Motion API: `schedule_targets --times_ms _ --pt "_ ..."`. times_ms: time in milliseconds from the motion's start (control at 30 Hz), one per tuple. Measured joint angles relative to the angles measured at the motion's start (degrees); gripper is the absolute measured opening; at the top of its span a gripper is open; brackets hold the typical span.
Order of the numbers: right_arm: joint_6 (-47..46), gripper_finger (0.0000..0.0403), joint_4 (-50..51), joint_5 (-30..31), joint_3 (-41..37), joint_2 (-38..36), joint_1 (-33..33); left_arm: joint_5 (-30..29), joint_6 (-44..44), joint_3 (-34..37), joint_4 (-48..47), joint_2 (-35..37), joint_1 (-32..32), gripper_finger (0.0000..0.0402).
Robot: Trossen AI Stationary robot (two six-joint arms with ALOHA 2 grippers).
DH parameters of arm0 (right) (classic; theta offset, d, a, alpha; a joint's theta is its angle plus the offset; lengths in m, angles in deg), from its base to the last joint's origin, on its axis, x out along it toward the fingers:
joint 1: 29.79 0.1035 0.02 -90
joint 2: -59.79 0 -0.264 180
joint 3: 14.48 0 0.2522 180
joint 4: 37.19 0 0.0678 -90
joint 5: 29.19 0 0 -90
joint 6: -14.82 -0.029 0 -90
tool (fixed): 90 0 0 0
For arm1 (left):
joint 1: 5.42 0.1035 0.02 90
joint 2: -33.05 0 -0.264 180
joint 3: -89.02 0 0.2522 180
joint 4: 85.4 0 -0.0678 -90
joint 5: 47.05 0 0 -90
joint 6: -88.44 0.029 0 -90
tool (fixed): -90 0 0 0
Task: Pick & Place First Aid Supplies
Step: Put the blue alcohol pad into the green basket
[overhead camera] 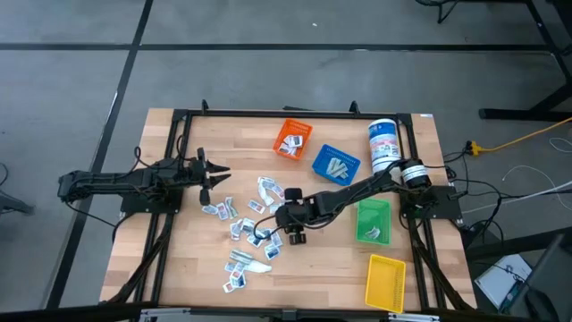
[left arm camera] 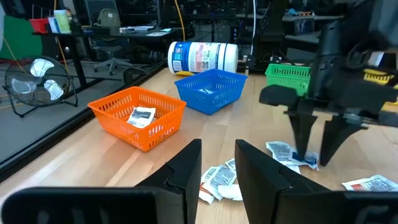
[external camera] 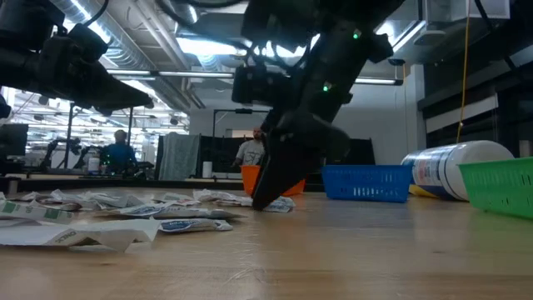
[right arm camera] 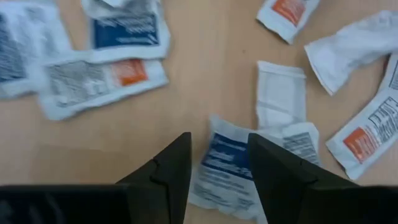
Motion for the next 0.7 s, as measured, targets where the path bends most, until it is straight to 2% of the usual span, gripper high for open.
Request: schedule_targets --times_ms 133,233,533,700 --pt "0.24 0.0154 -0.96 -1.1 0.0 0.38 0.12 0.02 0.0 0.0 0.02 0.02 -0.01 0.0092" --pt "0.35 0.0135 -0.68 -1.39 0.0 0.38 0.08 0.04 0.0 0.01 0.01 0.0 -0.01 0.009" --pt "0.35 0.001 0.68 -1.86 0.02 0.38 -0.03 0.08 -0.01 -0.01 0.01 0.0 -0.01 0.0091" --pt "0.71 0.0015 1.0 -1.78 0.04 0.4 -0.05 0.09 0.0 0.01 0.01 0.0 -0.01 0.0092"
